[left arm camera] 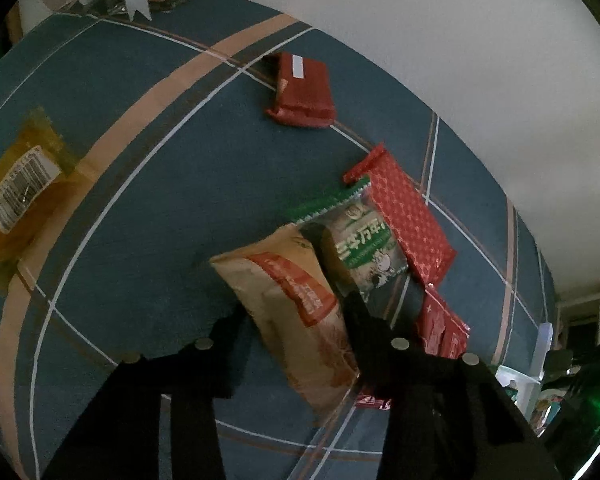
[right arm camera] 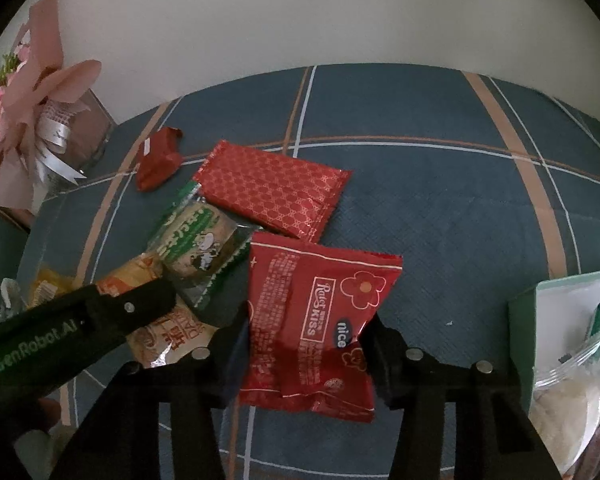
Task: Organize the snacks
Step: 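Grasp the tan bread packet with the left tool while the right tool grasps the red nice packet, then carry both packets over the white tray and open both tools to release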
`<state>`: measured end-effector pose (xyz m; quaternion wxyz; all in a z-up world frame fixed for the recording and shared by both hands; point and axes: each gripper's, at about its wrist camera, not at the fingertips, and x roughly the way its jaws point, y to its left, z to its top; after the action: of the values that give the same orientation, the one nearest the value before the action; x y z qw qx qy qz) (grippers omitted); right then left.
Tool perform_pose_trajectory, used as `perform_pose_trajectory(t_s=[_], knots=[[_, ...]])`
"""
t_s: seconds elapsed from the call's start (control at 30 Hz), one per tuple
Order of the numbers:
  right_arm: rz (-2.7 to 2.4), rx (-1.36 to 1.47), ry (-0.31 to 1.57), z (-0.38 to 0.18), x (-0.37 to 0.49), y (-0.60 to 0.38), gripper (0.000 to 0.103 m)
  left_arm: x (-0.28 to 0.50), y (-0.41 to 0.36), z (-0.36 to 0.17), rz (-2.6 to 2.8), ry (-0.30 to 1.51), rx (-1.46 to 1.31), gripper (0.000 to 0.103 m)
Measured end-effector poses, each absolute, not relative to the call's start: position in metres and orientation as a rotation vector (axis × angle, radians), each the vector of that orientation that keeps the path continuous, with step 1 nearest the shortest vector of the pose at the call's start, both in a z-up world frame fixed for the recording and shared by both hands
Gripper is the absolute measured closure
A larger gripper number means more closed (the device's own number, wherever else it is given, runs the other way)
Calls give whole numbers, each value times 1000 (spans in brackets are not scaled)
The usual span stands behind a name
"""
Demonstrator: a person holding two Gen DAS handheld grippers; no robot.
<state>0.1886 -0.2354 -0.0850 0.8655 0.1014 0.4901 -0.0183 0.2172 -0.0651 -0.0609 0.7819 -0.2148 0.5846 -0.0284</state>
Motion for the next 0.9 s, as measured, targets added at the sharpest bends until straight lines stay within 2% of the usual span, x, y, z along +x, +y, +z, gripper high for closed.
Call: perform_pose_trajectory(t_s=[0.07,0.13,0.53,0.9], knots=[[-36,218,1027,-84,188,-236,50,218,-62,-60,-60,1261,-471,63],[-33,224,1024,-81,187,-238,50,215,-58,-58,-56,1258,-487,64],[-48,254,1000,-50,164,-248,50,196,-47,-15,-69,1197,-542,65],[-78,274,957,-3,135,-257,50,173,-68,24,-110,1152,-531,65]])
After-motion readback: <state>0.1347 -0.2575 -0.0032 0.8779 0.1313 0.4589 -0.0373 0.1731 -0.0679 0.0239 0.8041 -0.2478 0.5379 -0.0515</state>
